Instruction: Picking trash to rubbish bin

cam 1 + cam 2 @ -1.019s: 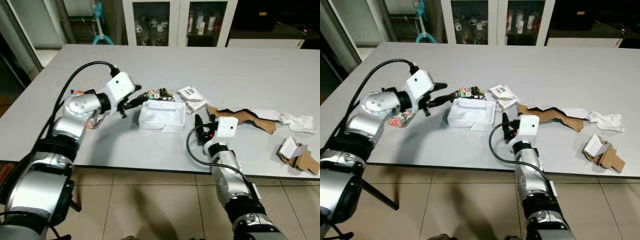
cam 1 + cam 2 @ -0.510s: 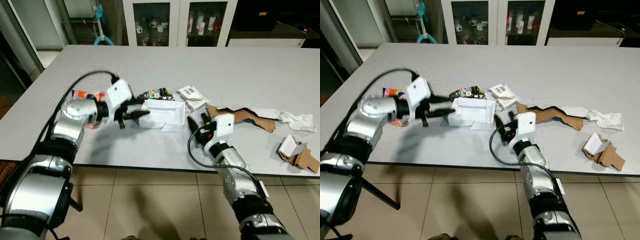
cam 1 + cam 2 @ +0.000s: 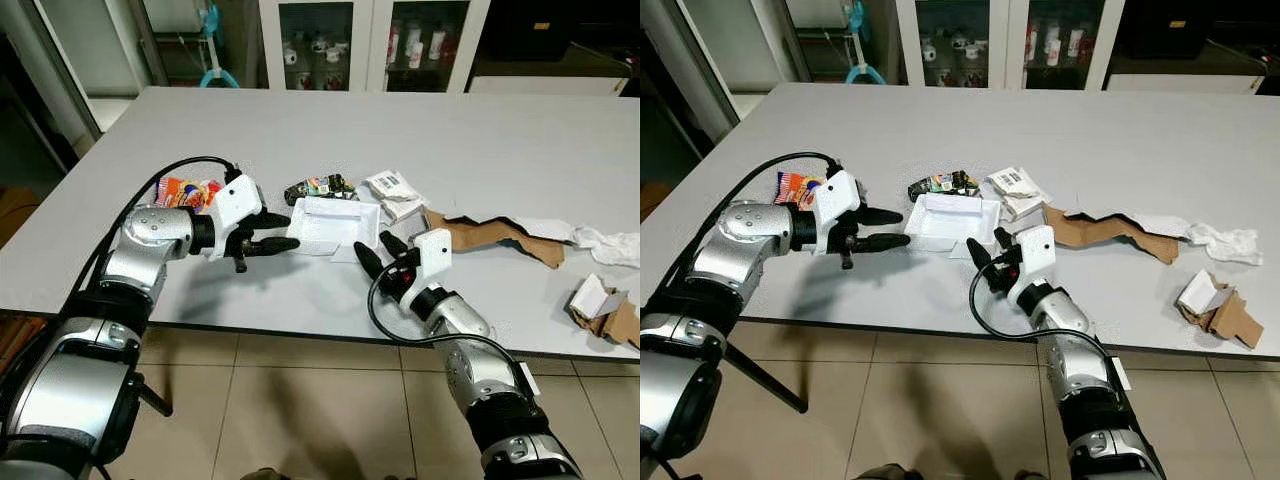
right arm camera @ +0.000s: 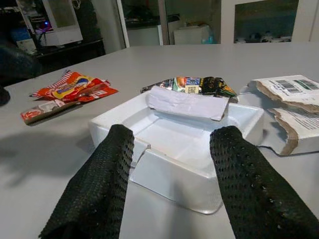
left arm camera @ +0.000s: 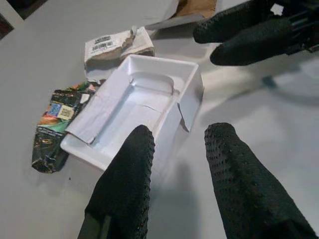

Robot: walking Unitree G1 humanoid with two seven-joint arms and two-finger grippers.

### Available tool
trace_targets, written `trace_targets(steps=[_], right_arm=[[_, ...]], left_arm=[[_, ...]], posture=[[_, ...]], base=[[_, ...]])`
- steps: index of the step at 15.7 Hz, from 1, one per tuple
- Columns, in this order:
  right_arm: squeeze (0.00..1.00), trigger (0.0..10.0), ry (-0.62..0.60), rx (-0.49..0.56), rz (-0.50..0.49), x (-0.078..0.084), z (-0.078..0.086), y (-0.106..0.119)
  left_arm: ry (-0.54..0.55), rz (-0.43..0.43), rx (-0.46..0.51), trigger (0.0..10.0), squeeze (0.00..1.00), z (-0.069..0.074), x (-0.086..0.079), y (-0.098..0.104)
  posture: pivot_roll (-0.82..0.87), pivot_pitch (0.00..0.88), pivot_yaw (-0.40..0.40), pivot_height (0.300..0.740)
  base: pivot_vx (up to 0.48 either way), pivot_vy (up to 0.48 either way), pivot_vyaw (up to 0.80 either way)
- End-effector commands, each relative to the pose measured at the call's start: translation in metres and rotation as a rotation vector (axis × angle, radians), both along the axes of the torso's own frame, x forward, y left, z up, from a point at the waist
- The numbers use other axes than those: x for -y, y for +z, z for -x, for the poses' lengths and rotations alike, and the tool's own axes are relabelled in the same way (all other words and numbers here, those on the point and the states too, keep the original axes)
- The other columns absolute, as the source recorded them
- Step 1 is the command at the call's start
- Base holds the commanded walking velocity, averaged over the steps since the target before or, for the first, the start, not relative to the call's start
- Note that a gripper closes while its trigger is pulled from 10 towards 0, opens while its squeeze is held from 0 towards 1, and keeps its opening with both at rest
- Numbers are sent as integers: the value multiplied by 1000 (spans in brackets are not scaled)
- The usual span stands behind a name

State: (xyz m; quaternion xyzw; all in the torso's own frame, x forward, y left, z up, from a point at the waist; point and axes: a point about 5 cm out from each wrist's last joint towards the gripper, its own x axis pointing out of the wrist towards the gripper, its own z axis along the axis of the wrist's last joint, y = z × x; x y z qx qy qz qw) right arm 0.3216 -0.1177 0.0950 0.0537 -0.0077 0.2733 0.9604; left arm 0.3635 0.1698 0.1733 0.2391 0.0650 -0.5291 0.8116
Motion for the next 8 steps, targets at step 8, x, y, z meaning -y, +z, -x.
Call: trace_targets(steps=[8], right_arm=[[0,10000,21,40,-5,-19,-1,14]], left_arm=[[-127,-98,-58,10000,0,4,17,-8]], posture=[[10,0,130,740]], base=[[0,0,0]])
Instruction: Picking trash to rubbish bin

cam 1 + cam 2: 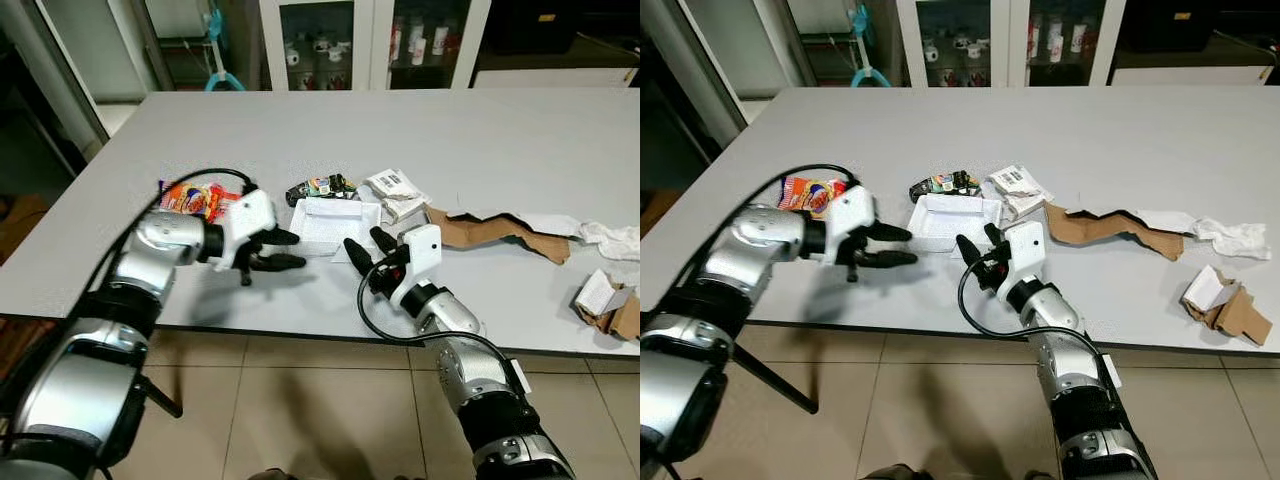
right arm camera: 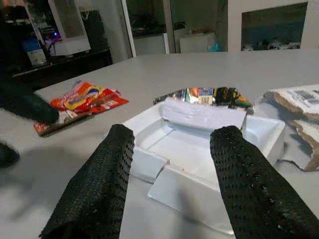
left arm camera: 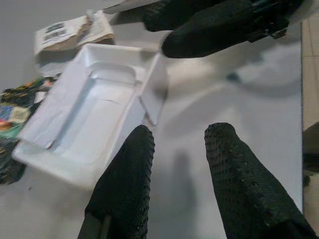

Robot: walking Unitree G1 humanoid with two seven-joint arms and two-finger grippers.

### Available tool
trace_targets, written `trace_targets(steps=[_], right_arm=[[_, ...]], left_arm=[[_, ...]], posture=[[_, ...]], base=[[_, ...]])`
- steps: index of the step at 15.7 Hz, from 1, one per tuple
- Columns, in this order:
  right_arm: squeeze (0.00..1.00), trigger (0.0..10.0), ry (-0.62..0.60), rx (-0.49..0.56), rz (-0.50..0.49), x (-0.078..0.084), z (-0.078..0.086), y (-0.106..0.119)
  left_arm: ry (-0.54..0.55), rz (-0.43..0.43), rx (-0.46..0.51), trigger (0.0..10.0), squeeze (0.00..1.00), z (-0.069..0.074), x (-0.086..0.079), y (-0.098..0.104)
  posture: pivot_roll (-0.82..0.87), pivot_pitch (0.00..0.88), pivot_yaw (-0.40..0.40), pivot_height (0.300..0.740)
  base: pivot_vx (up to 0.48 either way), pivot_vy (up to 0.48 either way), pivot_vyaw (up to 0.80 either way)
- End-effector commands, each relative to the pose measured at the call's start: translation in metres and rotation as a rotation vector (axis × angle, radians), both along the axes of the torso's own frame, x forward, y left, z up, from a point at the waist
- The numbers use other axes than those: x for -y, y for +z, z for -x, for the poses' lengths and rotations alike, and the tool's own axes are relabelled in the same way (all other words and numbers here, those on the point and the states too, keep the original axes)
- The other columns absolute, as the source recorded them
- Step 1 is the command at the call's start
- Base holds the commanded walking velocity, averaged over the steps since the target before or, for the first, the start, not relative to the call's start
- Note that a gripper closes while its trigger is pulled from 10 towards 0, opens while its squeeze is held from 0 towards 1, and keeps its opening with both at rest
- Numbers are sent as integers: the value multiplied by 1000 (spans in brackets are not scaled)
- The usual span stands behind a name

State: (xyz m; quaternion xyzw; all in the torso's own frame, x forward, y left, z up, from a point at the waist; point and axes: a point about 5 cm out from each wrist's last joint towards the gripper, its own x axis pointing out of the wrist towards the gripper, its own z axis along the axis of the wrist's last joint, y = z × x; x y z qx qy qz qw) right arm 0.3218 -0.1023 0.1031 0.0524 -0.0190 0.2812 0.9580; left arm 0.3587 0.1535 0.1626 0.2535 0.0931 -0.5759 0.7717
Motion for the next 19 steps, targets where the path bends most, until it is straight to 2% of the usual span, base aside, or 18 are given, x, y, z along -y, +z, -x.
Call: trace_targets(steps=[1,8,10,14,16,19], right_arm=[[0,10000,8,21,-2,-4,-1,7],[0,10000,4,21,6,0,-1,7],[0,10000,2,26,10,2,-3,8],[0,10000,-4,34,10,5,-6,12],[0,10000,-4,41,10,6,-7,14],[0,10000,-1,62,5,4,-4,19]], left_arm=[[-26,-32,-2,10000,0,0,2,2],[42,-59,51,10000,0,-4,7,-6],[118,-39,88,10000,0,-10,8,-6],[246,-70,137,10000,0,-21,6,-3],[271,-92,157,10000,0,-25,9,0],[296,-74,131,10000,0,-33,17,12]], posture=[[5,0,132,740],[4,0,129,740],[0,0,124,740],[-8,0,124,740],[-12,0,119,740],[-47,0,137,740]], base=[[0,0,0],[0,0,0],[0,0,0],[0,0,0],[0,0,0],[0,0,0]])
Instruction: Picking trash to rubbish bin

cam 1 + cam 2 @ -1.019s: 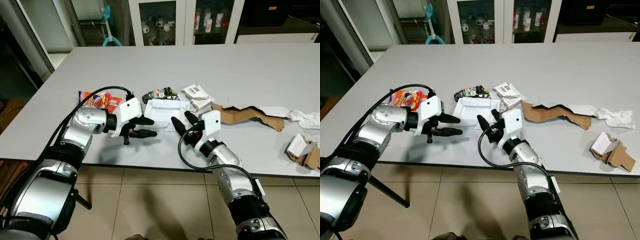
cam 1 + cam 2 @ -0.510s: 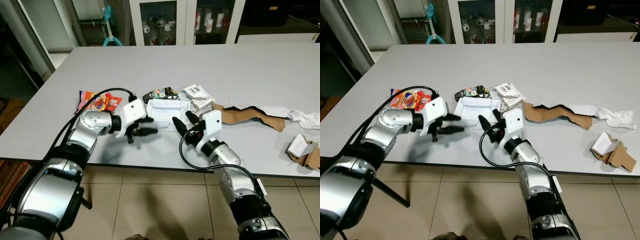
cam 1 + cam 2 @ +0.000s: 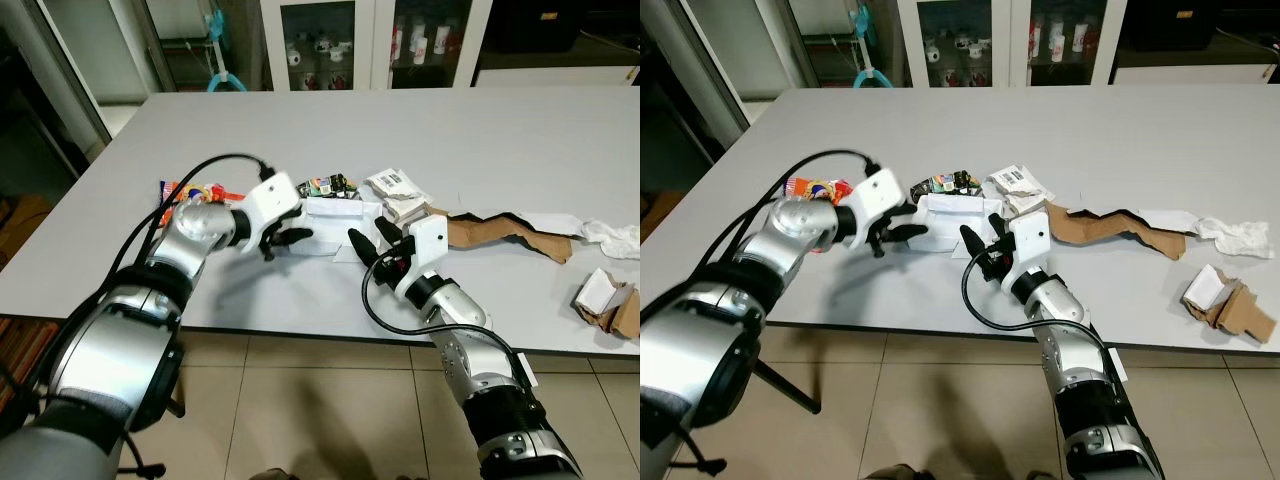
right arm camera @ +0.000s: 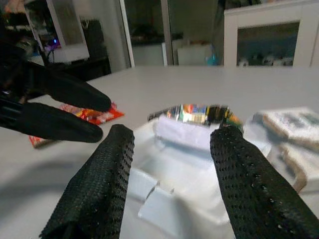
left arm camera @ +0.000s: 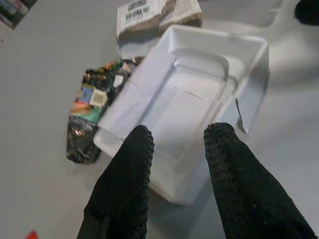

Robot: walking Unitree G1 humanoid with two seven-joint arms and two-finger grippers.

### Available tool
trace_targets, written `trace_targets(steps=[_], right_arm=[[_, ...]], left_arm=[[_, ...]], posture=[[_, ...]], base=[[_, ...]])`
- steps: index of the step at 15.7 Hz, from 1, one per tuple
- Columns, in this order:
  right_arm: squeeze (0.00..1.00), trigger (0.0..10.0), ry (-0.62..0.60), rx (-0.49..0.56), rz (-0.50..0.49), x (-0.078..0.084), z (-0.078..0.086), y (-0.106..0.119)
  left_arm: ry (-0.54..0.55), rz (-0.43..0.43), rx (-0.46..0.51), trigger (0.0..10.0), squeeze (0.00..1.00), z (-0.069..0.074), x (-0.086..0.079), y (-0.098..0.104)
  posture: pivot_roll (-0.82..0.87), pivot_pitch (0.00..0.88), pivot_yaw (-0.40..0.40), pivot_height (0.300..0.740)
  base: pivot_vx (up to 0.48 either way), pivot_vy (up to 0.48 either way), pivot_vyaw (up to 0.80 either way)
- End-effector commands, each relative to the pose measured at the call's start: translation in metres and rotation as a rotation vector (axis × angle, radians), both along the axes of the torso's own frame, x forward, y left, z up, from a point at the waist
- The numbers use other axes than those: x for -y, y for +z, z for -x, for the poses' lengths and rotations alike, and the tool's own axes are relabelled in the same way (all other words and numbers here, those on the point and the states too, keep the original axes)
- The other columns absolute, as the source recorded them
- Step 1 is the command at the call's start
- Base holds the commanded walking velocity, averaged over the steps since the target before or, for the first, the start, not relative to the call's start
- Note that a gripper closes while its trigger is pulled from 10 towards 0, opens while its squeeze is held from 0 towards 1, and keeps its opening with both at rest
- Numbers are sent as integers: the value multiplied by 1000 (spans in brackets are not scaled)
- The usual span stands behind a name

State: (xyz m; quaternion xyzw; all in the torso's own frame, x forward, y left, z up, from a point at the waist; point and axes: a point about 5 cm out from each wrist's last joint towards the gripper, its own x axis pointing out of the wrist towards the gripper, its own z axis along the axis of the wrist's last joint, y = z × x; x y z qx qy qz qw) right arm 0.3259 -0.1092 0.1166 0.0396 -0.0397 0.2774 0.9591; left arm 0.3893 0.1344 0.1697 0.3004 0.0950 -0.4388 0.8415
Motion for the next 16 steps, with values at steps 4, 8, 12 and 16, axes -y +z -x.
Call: trace_targets(steps=[4,8,12,16], right_arm=[[0,10000,6,29,-18,-4,9,7],[0,10000,4,40,-30,-6,21,10],[0,10000,1,35,-45,-10,34,13],[0,10000,-3,34,-50,-13,40,17]], left_arm=[[18,-29,28,10000,0,-8,3,19],[-11,-60,20,10000,0,-8,6,21],[-88,-72,-30,10000,0,-5,12,18],[-95,-100,-39,10000,0,-1,19,6]], posture=[[-57,24,149,740],[-59,80,164,740],[-58,121,177,740],[-65,132,189,740]], base=[[0,0,0],[0,0,0],[0,0,0],[0,0,0]])
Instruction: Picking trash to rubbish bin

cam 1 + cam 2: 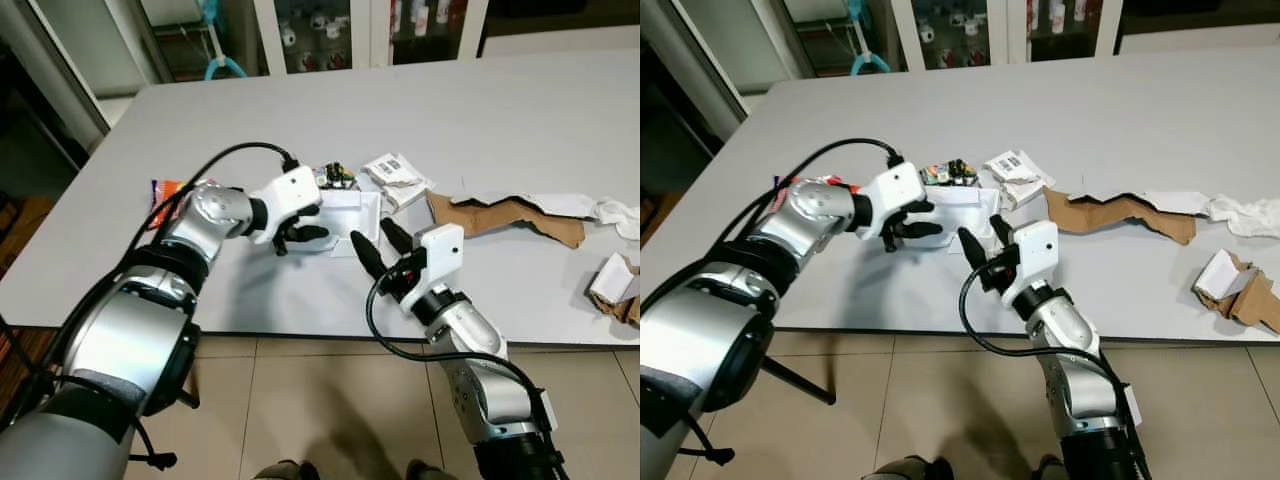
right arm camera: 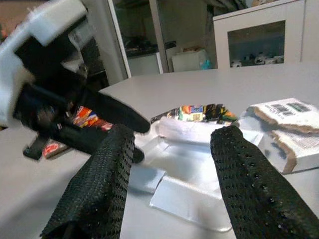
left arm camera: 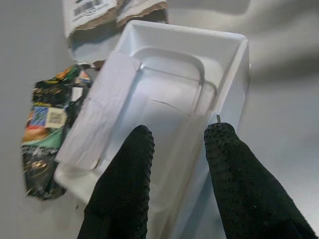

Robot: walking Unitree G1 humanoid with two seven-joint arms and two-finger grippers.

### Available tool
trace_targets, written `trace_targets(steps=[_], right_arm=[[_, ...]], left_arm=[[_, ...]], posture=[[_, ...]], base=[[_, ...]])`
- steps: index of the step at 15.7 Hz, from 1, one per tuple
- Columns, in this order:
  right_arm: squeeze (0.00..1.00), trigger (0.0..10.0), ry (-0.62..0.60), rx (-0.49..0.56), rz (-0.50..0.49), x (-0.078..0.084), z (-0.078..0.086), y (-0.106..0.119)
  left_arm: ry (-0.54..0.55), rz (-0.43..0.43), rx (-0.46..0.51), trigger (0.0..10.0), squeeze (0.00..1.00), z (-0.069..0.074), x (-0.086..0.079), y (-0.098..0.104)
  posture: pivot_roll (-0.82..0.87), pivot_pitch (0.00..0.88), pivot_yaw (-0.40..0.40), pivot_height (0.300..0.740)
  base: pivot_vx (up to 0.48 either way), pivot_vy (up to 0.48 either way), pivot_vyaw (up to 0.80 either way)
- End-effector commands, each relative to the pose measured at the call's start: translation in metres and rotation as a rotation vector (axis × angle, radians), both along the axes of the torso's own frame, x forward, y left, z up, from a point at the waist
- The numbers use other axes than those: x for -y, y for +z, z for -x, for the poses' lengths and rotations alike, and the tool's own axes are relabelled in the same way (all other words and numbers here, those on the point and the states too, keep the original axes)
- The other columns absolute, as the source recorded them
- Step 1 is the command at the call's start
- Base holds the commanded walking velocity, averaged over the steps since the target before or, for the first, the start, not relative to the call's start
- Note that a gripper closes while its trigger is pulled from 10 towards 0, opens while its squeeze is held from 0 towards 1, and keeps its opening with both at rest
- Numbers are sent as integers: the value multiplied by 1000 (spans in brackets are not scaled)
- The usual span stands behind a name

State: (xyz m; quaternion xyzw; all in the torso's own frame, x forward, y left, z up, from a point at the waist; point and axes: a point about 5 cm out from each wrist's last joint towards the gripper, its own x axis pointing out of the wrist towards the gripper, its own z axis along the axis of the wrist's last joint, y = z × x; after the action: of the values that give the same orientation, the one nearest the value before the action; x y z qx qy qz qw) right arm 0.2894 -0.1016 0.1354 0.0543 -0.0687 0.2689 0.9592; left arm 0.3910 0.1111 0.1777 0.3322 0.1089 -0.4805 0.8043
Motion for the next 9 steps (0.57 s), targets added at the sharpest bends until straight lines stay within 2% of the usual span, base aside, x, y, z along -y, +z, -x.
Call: trace_targets(steps=[1,9], right_arm=[[0,10000,16,-12,-6,-6,5,0],[0,10000,13,-27,-14,-9,10,3]], left_arm=[[7,-46,-6,10000,0,2,-1,-9],[-5,-94,-17,10000,0,6,-1,-22]], posture=[[-71,136,192,740],[-64,145,199,740]], base=[[0,0,0],[0,0,0]])
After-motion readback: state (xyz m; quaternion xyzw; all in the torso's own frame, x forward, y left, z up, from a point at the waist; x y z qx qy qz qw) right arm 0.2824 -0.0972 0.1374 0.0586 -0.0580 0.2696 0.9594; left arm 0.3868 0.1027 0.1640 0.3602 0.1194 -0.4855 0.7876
